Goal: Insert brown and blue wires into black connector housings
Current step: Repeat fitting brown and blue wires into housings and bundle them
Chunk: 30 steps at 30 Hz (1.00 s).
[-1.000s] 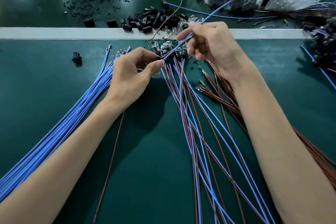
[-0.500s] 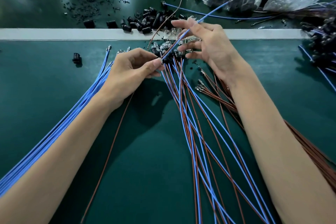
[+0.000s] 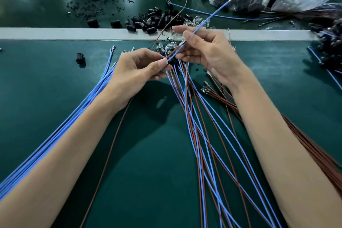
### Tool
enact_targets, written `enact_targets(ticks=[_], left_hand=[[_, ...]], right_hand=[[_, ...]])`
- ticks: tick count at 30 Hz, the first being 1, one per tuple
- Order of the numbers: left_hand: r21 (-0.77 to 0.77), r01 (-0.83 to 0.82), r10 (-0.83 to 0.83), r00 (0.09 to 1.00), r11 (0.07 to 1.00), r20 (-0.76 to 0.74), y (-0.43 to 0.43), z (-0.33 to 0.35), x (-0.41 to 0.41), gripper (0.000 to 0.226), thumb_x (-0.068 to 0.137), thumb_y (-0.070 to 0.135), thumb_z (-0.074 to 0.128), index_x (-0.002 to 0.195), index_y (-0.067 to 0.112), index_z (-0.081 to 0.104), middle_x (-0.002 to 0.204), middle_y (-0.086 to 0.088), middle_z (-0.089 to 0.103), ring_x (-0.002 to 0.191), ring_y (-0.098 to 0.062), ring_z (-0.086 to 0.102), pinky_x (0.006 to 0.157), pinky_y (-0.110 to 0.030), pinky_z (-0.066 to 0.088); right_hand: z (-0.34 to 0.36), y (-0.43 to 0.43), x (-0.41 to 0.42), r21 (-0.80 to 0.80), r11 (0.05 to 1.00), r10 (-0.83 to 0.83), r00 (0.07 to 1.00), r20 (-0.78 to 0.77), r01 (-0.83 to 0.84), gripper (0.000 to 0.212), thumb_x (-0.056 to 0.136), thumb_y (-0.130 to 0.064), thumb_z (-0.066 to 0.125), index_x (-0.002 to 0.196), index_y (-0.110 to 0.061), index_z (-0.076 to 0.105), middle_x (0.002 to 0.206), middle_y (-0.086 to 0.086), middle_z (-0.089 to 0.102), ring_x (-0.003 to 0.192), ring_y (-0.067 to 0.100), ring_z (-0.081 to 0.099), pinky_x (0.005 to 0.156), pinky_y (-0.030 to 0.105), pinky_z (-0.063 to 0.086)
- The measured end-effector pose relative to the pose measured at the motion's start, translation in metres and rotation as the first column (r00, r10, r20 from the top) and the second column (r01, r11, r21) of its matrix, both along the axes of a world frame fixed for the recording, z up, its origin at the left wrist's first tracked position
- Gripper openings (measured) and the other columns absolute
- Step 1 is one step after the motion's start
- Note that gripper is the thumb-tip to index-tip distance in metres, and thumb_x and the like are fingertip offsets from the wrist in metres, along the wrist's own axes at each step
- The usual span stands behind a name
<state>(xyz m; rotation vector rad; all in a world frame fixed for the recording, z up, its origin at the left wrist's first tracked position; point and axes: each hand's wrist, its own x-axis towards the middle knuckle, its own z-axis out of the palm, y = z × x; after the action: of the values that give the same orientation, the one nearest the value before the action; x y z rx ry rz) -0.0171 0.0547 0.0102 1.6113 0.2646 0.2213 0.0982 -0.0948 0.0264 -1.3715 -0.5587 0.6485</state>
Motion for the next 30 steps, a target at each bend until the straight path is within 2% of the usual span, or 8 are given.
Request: enact_targets(ticks=[7,9,17,20,23,26,28,30], left_hand=[[0.018,-0.033,0.033,0.999,0.999,0.005,0.002,0.003,0.000,0.002,0.090,0.008,0.061,0.090,0.009,0.063,0.068,0.009,0.072,0.063,-0.004,0.066,0.067,-0.016,0.054],[0.025,-0.036,0.036,0.999,0.999,0.003,0.002,0.003,0.000,0.003,0.090,0.008,0.061,0.089,0.010,0.062,0.069,0.009,0.072,0.063,-0.003,0.066,0.068,-0.017,0.054],[0.014,-0.054,0.054,0.999,0.998,0.009,0.003,0.000,0.001,0.003,0.089,0.006,0.062,0.092,0.006,0.062,0.072,0.005,0.073,0.063,-0.005,0.065,0.067,-0.017,0.055],[0.025,-0.051,0.050,0.999,0.998,0.009,0.002,-0.001,0.001,0.003,0.088,0.006,0.063,0.091,0.007,0.062,0.072,0.005,0.072,0.064,-0.006,0.066,0.068,-0.018,0.055],[0.018,-0.046,0.046,0.999,0.999,0.017,0.002,-0.002,0.002,0.004,0.087,0.006,0.063,0.088,0.009,0.062,0.071,0.007,0.072,0.063,-0.005,0.066,0.067,-0.017,0.054],[0.029,-0.038,0.038,0.999,0.999,0.022,0.002,-0.001,0.002,0.005,0.087,0.005,0.064,0.088,0.010,0.062,0.072,0.006,0.072,0.064,-0.005,0.066,0.066,-0.016,0.053],[0.026,-0.049,0.048,0.999,0.998,0.025,0.002,-0.002,0.002,0.005,0.087,0.006,0.064,0.089,0.009,0.062,0.073,0.004,0.072,0.063,-0.005,0.066,0.065,-0.016,0.053],[0.028,-0.067,0.066,0.997,0.997,0.026,0.003,-0.002,0.003,0.005,0.087,0.006,0.065,0.090,0.008,0.062,0.076,0.002,0.071,0.062,-0.005,0.066,0.064,-0.016,0.053]], right_hand=[[-0.013,0.010,-0.012,-0.026,0.990,0.137,0.990,0.047,-0.136,0.024,0.098,-0.015,0.047,0.114,-0.010,0.064,0.085,0.006,0.070,0.081,0.017,0.066,0.084,0.029,0.053],[-0.010,0.009,-0.009,-0.064,0.987,0.155,0.984,0.090,-0.149,0.025,0.097,-0.020,0.047,0.112,-0.013,0.065,0.089,0.002,0.071,0.082,0.015,0.066,0.078,0.026,0.052],[-0.004,0.005,0.004,0.090,0.968,-0.243,0.964,0.107,0.234,0.035,0.102,-0.023,0.040,0.095,-0.006,0.070,0.061,-0.002,0.053,0.054,0.011,0.049,0.053,0.022,0.040],[-0.006,0.006,0.006,0.005,0.974,-0.227,0.966,0.123,0.228,0.041,0.103,-0.025,0.035,0.095,-0.007,0.072,0.057,-0.002,0.043,0.051,0.009,0.040,0.051,0.019,0.035],[-0.010,0.006,0.004,-0.169,0.981,-0.065,0.979,0.192,0.098,0.041,0.102,-0.029,0.036,0.101,-0.009,0.072,0.062,-0.002,0.042,0.056,0.009,0.039,0.055,0.020,0.033],[-0.012,0.006,0.002,-0.307,0.952,0.077,0.971,0.227,-0.003,0.049,0.098,-0.036,0.042,0.103,0.006,0.068,0.063,-0.004,0.053,0.057,0.010,0.043,0.057,0.019,0.036],[-0.010,0.005,0.003,-0.222,0.974,-0.003,0.984,0.179,0.043,0.050,0.098,-0.034,0.044,0.106,0.011,0.063,0.064,-0.008,0.058,0.056,0.011,0.045,0.055,0.019,0.038],[-0.006,0.003,0.005,-0.101,0.983,-0.139,0.982,0.130,0.153,0.032,0.099,-0.023,0.045,0.101,0.002,0.065,0.062,-0.004,0.055,0.053,0.009,0.046,0.052,0.018,0.038]])
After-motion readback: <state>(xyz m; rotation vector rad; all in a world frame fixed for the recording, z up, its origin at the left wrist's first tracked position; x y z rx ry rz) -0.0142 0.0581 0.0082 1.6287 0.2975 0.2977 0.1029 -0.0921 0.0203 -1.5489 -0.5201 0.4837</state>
